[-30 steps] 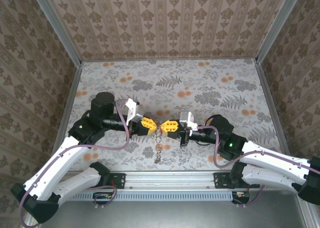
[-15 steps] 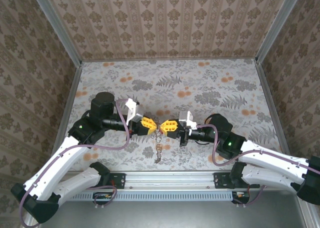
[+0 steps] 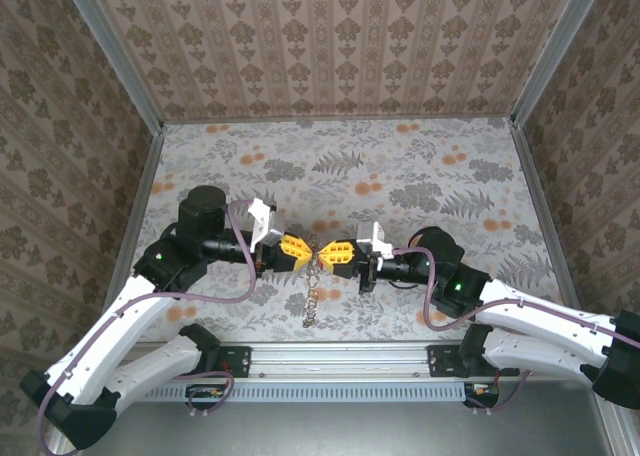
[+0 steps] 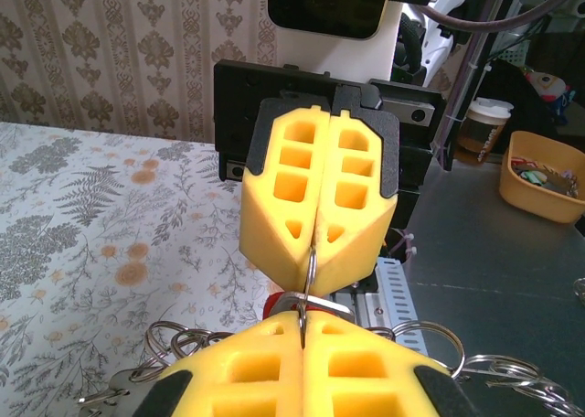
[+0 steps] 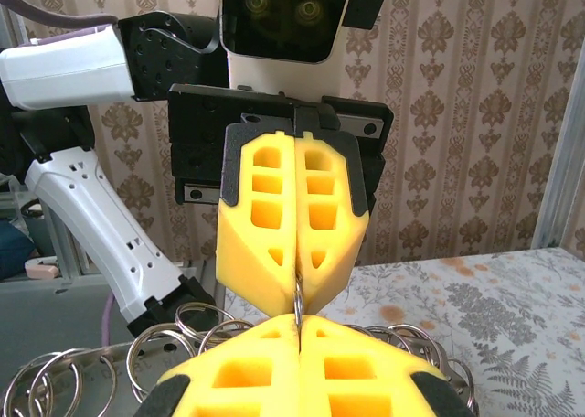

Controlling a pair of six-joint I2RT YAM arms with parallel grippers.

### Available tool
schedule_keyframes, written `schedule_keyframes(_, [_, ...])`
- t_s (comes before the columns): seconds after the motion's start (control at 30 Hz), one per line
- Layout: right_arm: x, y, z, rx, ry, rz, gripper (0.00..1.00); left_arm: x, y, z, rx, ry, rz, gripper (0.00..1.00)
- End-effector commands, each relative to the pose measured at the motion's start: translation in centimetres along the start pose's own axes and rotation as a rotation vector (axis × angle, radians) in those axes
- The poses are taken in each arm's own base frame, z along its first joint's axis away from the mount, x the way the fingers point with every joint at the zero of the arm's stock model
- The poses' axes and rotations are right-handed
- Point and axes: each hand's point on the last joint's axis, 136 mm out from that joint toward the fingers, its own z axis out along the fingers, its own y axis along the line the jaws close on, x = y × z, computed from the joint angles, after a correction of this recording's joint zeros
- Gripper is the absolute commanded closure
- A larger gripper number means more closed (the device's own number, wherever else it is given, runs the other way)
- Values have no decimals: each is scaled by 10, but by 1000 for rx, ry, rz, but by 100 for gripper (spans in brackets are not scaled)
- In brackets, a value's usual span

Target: Put the keys on the keyring

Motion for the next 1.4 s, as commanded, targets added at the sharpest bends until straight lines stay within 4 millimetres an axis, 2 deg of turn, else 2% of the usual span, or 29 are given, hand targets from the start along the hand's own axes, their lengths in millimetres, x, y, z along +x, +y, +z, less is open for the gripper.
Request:
schedule_keyframes(0.0, [13, -2, 3, -3, 47, 11, 100, -24, -11, -5, 29, -78, 98, 100])
schedule_keyframes(1.37, [41, 3, 3, 0, 133, -73, 100, -25, -8, -7, -6, -83, 107, 100])
